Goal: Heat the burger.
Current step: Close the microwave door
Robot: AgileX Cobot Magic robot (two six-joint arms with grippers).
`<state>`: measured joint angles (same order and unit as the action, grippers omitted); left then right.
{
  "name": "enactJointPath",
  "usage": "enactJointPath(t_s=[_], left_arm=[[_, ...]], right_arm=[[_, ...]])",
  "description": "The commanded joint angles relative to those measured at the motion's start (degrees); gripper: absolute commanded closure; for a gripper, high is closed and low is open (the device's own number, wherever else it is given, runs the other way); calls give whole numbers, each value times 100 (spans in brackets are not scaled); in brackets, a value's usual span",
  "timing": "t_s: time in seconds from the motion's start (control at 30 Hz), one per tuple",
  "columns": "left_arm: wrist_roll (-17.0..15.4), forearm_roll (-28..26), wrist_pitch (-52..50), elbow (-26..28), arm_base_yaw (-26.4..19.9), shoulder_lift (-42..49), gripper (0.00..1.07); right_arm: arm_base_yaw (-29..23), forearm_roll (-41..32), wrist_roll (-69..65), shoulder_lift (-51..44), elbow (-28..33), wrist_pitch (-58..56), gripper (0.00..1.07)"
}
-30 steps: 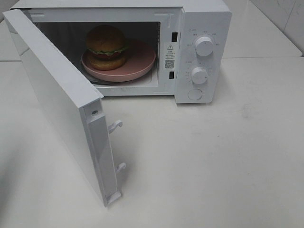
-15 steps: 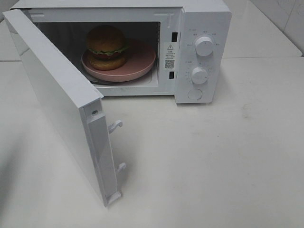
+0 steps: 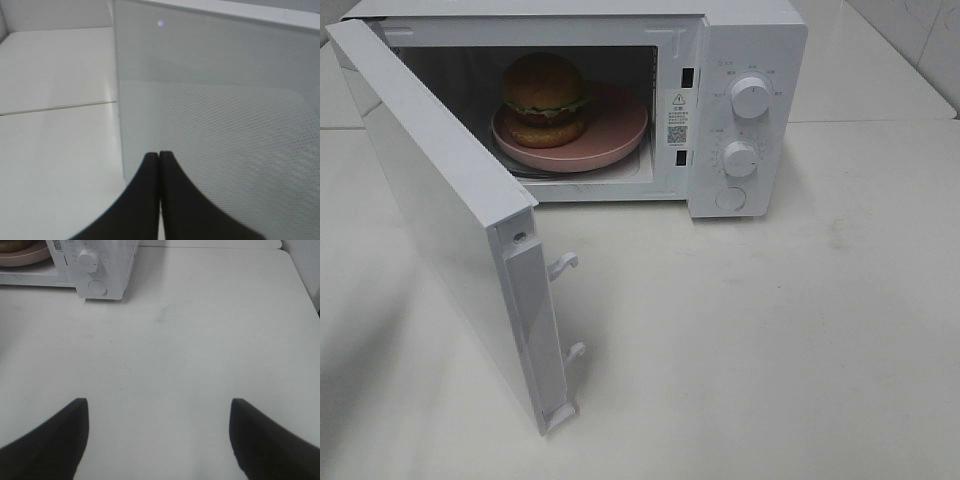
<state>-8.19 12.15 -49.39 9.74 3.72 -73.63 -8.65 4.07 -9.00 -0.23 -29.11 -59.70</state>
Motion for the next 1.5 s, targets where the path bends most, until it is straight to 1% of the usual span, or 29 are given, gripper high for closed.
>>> enactJointPath(t_s=[0.03,0.1,0.23,0.37,0.47,0.5,0.53,0.6,0.63,0.67,0.73,0.77,0.8,0.83,0.9,0.93,0.97,1.0,1.03,1.07,1.1,1.13,1.17,1.23,1.33,1.37,1.4,1.47,1.5], left_arm=[[63,-34,-241,332,441,-481,107],[63,-46,-327,378,516,-596,107],[34,-46,-728,527,716,-1117,107],[17,-63,-802,607,785,-1346,107],[17,-97,-814,693,917,-1501,107],[29,-178,-819,751,1031,-1587,107],[29,-178,-819,751,1031,-1587,107],[29,-372,-814,854,1220,-1713,107],[29,-372,-814,854,1220,-1713,107],[34,-550,-808,940,1346,-1799,107],[40,-647,-808,974,1409,-1839,107],[63,-859,-791,1060,1576,-1914,107],[63,-859,-791,1060,1576,-1914,107],[103,-1037,-745,1146,1742,-1982,107],[155,-1100,-733,1180,1805,-2017,107],[315,-1312,-728,1289,1982,-2097,107],[372,-1432,-722,1329,2051,-2126,107],[372,-1432,-722,1329,2051,-2126,107],[481,-1644,-693,1427,2217,-2189,107],[481,-1644,-693,1427,2217,-2189,107],[521,-1868,-602,1564,2366,-2263,107],[539,-1942,-584,1621,2406,-2303,107],[539,-1942,-584,1621,2406,-2303,107],[539,-2103,-544,1891,2601,-2458,107],[539,-2126,-539,1948,2641,-2498,107],[539,-2183,-401,2091,2699,-2550,107],[539,-2183,-401,2091,2699,-2550,107],[579,-2332,-160,2361,2773,-2624,107],[579,-2332,-160,2361,2773,-2624,107]], right_arm=[[46,-6,63,-149,-6,17,32],[46,-6,63,-149,-6,17,32],[46,-6,63,-149,-6,17,32],[46,-6,63,-149,-6,17,32],[46,-6,63,-149,-6,17,32],[46,-6,63,-149,-6,17,32],[46,-6,63,-149,-6,17,32],[46,-6,63,-149,-6,17,32],[46,-6,63,-149,-6,17,32],[46,-6,63,-149,-6,17,32],[46,-6,63,-149,-6,17,32],[46,-6,63,-149,-6,17,32],[46,-6,63,-149,-6,17,32],[46,-6,63,-149,-6,17,32],[46,-6,63,-149,-6,17,32],[46,-6,63,-149,-6,17,32],[46,-6,63,-149,-6,17,32],[46,-6,63,-149,-6,17,32],[46,-6,63,-149,-6,17,32],[46,-6,63,-149,-6,17,32],[46,-6,63,-149,-6,17,32],[46,-6,63,-149,-6,17,32],[46,-6,63,-149,-6,17,32],[46,-6,63,-149,-6,17,32],[46,-6,63,-149,-6,17,32],[46,-6,63,-149,-6,17,32],[46,-6,63,-149,-6,17,32],[46,-6,63,-149,-6,17,32],[46,-6,63,-149,-6,17,32]])
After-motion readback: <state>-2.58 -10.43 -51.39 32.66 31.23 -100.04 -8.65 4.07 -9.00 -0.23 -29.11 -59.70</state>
